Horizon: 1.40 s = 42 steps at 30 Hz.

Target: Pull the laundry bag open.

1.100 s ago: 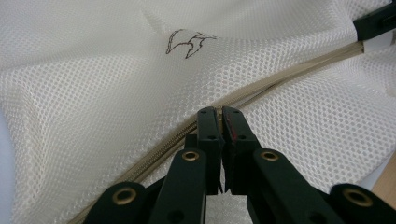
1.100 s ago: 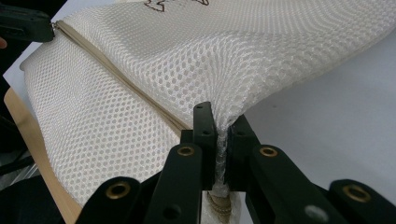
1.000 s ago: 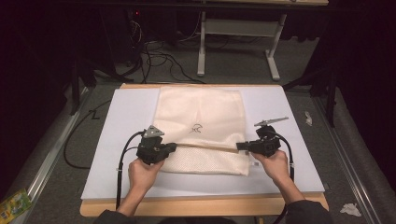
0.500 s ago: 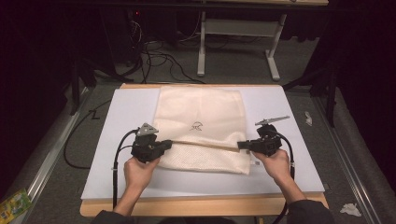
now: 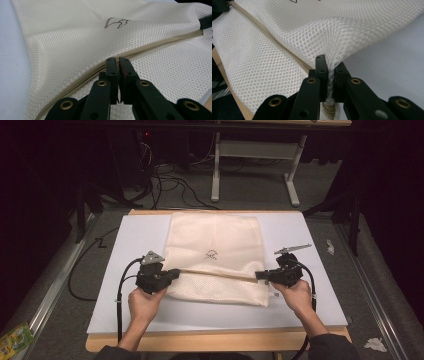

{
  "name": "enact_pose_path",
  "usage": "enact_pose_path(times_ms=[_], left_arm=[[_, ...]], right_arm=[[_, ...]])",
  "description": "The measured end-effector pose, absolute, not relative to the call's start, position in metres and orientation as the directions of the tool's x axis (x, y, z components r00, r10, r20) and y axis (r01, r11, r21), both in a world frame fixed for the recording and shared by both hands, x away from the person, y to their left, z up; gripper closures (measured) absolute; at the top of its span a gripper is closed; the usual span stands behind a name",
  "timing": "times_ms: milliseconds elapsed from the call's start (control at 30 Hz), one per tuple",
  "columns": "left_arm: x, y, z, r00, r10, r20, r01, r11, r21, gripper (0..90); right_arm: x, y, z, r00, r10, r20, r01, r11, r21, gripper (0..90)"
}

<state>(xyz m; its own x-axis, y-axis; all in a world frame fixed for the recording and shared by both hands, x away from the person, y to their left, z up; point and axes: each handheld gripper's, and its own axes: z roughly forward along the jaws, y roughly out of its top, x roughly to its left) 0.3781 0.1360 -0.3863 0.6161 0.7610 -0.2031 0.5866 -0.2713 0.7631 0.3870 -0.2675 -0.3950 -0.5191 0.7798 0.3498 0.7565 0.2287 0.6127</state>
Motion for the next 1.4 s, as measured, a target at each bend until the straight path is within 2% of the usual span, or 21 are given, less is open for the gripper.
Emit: enact_pose_path(times_ms=[1400], left_arm=[[0.379,0.160,-0.379,0.577,0.792,-0.199,0.590,-0.237,0.772,87.2]], right_arm=[[0.386,-0.273,-0.398,-0.515,0.795,0.320,0.750,0.237,0.618,87.0]])
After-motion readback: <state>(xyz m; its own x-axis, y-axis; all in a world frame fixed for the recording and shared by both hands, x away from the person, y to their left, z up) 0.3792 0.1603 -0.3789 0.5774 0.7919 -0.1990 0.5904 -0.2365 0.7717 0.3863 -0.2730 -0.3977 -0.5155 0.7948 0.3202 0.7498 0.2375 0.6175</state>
